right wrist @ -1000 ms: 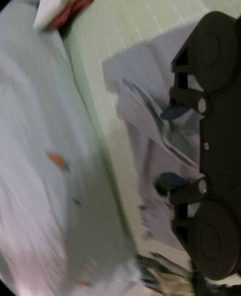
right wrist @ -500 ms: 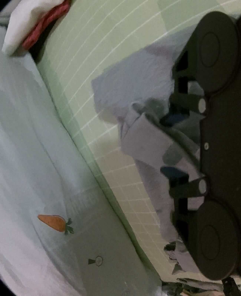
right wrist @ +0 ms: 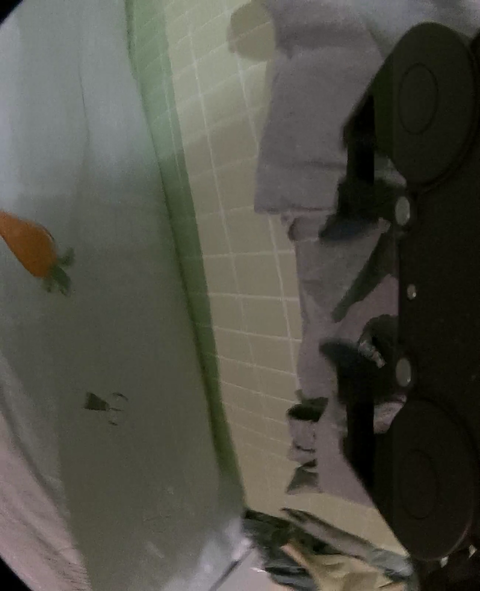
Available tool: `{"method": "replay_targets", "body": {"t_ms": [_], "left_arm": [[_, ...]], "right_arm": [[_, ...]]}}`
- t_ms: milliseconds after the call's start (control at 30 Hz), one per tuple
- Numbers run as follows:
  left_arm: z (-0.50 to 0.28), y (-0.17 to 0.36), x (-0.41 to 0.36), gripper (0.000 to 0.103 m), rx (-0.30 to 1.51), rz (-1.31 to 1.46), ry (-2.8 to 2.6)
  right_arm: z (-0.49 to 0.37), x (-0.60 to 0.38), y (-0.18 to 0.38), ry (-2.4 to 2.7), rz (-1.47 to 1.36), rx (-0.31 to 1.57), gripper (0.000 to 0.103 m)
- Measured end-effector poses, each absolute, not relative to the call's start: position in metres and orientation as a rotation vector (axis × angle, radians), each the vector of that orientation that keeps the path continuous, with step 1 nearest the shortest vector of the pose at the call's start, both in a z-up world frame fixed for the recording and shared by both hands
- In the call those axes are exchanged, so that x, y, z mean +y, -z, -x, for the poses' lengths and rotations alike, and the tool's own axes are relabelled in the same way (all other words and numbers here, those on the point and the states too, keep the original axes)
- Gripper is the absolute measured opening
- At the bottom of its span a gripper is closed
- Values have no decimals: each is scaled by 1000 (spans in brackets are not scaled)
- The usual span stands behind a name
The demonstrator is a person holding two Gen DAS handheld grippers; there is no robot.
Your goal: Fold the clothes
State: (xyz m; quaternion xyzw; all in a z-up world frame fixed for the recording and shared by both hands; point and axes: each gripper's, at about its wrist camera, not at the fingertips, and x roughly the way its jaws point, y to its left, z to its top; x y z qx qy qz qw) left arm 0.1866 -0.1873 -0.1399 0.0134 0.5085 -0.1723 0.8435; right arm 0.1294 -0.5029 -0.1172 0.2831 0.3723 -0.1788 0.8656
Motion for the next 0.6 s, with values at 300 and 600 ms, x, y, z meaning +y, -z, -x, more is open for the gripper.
{"method": "replay_targets", "body": {"t_ms": [300, 600], "left_arm": [[-185, 144, -188, 78, 1090, 53, 424], [-151, 101, -241, 10, 998, 41, 608]], "right_arm": [[-38, -515, 100, 657, -582, 789, 95], [51, -504, 93, 842, -605, 741, 95]]}}
